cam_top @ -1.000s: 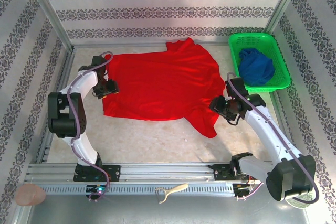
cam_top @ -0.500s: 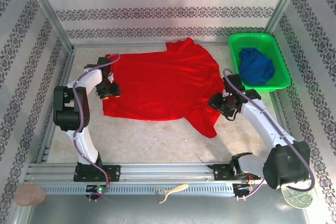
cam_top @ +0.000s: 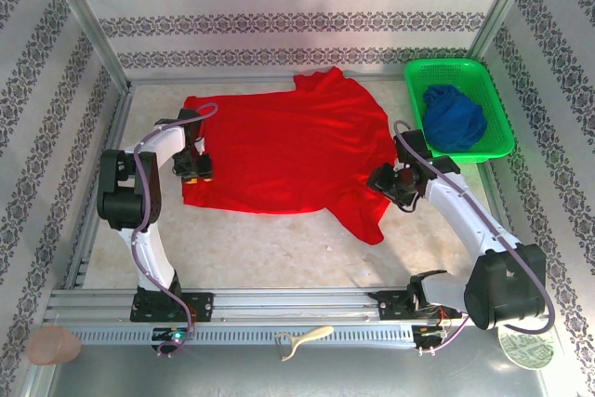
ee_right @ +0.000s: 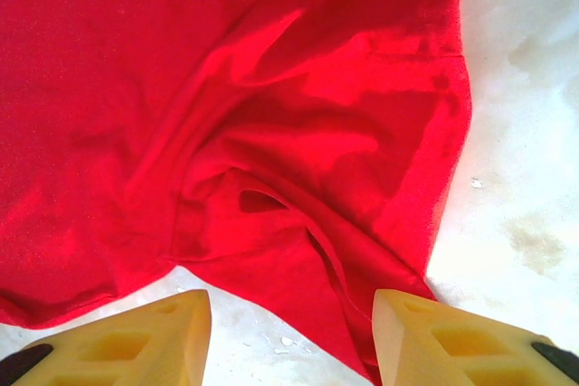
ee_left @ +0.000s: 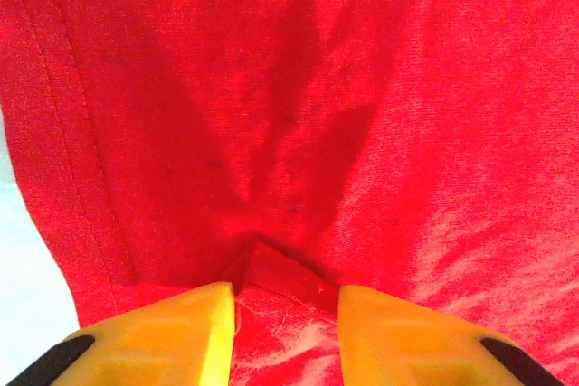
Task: Fold the inside-out t-shirt
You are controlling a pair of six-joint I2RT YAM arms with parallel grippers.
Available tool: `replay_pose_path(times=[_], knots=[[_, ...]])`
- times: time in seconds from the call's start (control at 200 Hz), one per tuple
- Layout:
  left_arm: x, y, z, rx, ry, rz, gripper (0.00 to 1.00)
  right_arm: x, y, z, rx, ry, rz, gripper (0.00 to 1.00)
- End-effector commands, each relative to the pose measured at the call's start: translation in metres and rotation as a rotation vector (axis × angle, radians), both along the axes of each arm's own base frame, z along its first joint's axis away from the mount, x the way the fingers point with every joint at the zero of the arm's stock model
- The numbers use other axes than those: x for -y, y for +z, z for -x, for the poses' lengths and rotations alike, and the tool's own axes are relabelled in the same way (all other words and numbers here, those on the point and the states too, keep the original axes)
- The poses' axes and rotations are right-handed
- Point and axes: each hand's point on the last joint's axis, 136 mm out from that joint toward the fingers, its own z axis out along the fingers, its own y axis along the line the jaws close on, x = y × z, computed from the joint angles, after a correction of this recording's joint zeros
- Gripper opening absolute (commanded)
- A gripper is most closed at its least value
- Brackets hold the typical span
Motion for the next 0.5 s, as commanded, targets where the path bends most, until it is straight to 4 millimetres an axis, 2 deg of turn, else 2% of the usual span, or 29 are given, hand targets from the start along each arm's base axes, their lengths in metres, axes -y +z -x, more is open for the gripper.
replay_pose_path(times=[0.0, 0.06, 0.135, 0.25, 0.375, 0.495], knots=[[0.001, -0.003, 0.007, -0.031, -0.019, -0.019, 0.16, 0.001, 0.011, -0.008, 0.031, -0.011, -0.008, 0.51], [-0.001, 0.003, 0.006, -0.017, -0.019, -0.03, 0.0, 0.001, 0.011, -0.008, 0.031, -0.006, -0.006, 0.51], [-0.004, 0.018, 0.007, 0.006, -0.01, -0.048, 0.0, 0.001, 0.011, -0.007, 0.028, 0.002, -0.005, 0.51], [-0.004, 0.054, 0.019, 0.073, 0.035, -0.041, 0.0, 0.001, 0.007, -0.004, 0.015, 0.023, 0.007, 0.51], [0.001, 0.08, 0.05, 0.177, 0.132, 0.013, 0.0, 0.0, -0.003, 0.003, -0.016, 0.056, 0.029, 0.51], [0.007, 0.079, 0.088, 0.225, 0.221, 0.077, 0.0, -0.005, -0.016, 0.006, -0.059, 0.116, 0.062, 0.51]])
